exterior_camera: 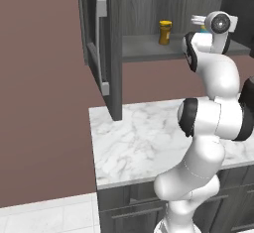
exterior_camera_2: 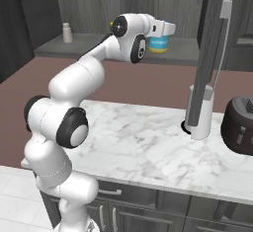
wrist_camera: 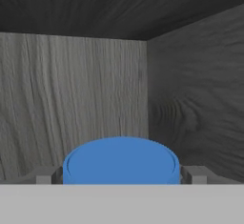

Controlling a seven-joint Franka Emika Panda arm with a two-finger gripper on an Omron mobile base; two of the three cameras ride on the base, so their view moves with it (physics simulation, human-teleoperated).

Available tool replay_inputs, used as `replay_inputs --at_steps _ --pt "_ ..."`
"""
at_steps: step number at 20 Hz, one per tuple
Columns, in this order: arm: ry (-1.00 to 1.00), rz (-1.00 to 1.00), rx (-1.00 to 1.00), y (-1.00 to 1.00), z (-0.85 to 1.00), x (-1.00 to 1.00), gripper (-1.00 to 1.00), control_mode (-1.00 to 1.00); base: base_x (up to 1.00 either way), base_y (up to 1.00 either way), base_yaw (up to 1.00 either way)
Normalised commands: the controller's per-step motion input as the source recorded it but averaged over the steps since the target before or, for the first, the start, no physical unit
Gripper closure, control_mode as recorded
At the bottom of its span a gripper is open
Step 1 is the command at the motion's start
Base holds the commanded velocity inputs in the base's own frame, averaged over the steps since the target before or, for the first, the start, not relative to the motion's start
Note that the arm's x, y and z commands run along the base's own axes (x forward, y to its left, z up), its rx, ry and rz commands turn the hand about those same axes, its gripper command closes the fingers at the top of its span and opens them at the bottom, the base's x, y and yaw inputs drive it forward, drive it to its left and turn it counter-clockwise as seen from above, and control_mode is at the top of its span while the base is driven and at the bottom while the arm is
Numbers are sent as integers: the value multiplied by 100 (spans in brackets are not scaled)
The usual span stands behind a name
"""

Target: Collect the turmeric, mayonnaise, and shaker from the cabinet and place them next to the stove.

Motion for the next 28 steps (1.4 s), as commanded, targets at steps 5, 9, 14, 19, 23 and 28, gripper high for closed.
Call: replay_inputs --at_steps 5,9,14,19,23,28 --pt "0 0 0 0 -3 0 100 -100 0 0 0" --pt "0 0 -1 0 0 0 100 -100 0 0 0" --pt "0 0 0 0 -5 0 100 -100 0 0 0" --pt "-1 0 0 0 -11 0 100 -100 0 0 0" --pt "0 0 0 0 -14 0 100 -100 0 0 0" --pt "-3 0 0 0 -17 0 100 -100 0 0 0"
